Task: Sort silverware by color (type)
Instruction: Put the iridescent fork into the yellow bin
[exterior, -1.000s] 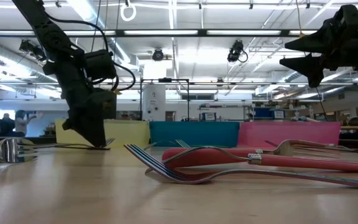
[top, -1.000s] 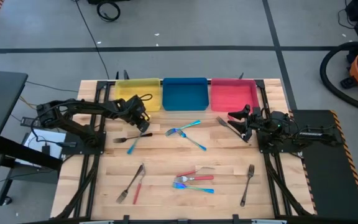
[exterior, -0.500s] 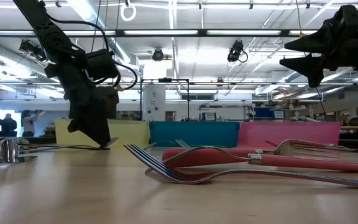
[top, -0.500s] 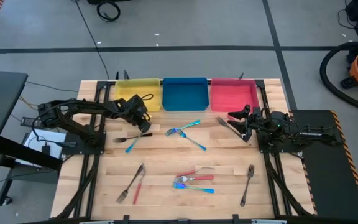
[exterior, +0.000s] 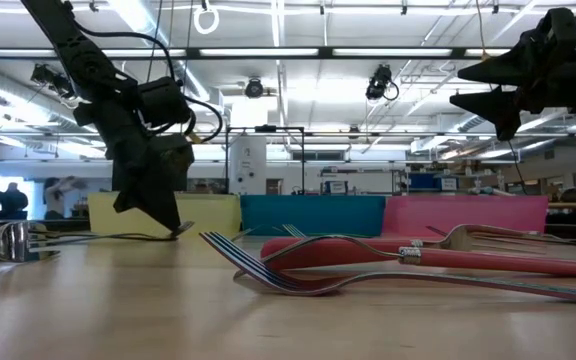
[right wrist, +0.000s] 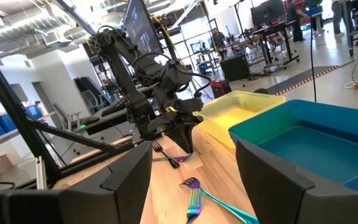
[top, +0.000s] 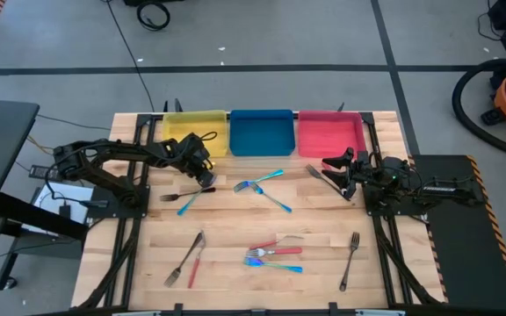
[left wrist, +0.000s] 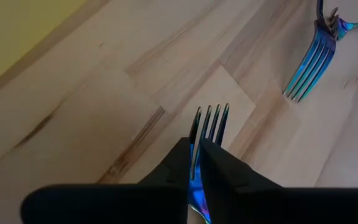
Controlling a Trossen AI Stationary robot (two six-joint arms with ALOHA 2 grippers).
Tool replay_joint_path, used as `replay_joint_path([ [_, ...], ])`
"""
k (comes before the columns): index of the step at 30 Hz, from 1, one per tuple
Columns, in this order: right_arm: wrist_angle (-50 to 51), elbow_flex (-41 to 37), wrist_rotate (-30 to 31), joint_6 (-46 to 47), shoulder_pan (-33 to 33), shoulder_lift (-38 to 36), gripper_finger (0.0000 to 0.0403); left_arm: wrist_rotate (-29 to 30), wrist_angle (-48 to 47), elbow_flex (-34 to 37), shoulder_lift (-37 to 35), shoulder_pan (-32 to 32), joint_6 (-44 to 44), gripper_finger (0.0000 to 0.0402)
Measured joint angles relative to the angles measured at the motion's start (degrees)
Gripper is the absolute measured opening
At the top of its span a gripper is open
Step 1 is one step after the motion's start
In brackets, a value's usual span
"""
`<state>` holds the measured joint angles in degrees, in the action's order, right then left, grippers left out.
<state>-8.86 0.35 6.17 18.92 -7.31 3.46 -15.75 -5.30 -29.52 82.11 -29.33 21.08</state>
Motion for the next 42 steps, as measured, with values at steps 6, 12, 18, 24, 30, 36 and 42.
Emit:
replay_joint_path([
  [6,0.00,-0.01,-0.01,0.84,0.00,0.00,0.0242,0.02,0.00,-0.04,-0.02,0.00,0.14,0.0010],
  [12,-0.94,0.01,-0.02,1.05,0.00,0.00,0.0242,-0.01,0.42,-0.04,-0.07,-0.12,-1.00,0.0003],
  [18,-0.81,0.01,-0.04,0.86,0.00,0.00,0.0242,-3.27,1.78,-0.38,-0.53,-0.13,-0.74,0.0040],
  [24,-0.22,0.01,-0.04,0.55,0.00,0.02,0.0242,-5.40,1.72,-3.25,-2.78,-0.08,-0.08,0.0087],
  [30,-0.22,-0.01,-0.06,0.46,0.00,0.02,0.0242,-5.44,0.19,-3.96,-3.43,2.22,1.19,0.0107],
  [36,-0.26,-0.01,-0.07,0.45,0.00,0.19,0.0242,-1.32,3.40,-3.93,-3.43,8.34,3.85,0.0107],
  [42,-0.38,0.01,-0.04,0.44,0.00,0.77,0.0242,3.02,10.64,-3.93,-3.41,14.10,4.40,0.0107],
])
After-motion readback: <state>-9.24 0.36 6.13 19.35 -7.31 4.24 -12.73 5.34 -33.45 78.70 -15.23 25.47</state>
